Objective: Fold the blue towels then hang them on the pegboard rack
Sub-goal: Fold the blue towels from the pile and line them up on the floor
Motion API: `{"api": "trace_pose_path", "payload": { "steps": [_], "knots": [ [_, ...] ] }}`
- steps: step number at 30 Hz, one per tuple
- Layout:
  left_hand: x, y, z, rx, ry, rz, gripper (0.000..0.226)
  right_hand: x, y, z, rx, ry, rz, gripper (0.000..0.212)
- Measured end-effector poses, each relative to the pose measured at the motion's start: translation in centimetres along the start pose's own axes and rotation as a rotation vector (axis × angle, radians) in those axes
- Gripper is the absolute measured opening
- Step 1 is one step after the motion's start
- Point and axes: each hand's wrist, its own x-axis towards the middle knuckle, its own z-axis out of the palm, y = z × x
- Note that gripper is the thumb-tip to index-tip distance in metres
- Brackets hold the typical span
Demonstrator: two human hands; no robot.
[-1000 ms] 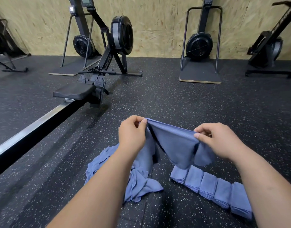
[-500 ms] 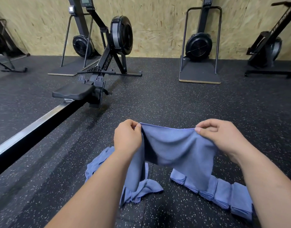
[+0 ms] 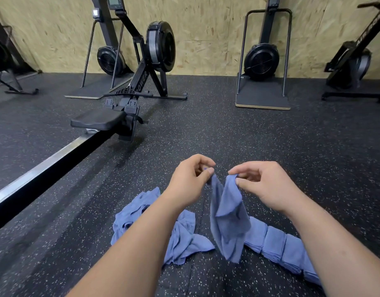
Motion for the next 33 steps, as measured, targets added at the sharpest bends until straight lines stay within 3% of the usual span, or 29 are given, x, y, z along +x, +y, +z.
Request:
{"api": "trace_pose_path", "payload": {
  "steps": [4, 9, 17, 21, 25, 33],
  "knots": [
    [-0.3, 0.2, 0.4, -0.045, -0.068, 0.017, 0.019, 0.0, 0.2, 0.3, -0.126, 0.066, -0.032, 0.009],
    [-0.5, 0.9, 1.0, -0.079, -0.112, 0.023, 0.022, 0.0, 0.3, 0.5, -0.265, 0.153, -0.046, 0.024],
    [-0.7, 1.7, 1.3, -0.193, -0.094, -0.001, 0.010, 0.2, 0.4, 0.8, -0.209, 0.176, -0.003, 0.028],
    [-0.9, 1.4, 1.5, -0.177, -0.116, 0.019, 0.019, 0.3, 0.7, 0.7, -0.196, 0.169, -0.022, 0.028],
    [-0.2, 0.5, 0.9, -0.002, -0.026, 0.055, 0.019, 0.4, 1.3, 0.2, -0.230, 0.097, -0.030, 0.026],
    [0.4, -0.1, -1.9, 0.151, 0.263, 0.106, 0.023, 0.1, 3.6, -1.5, -0.586, -0.156, 0.099, 0.032]
  ]
}}
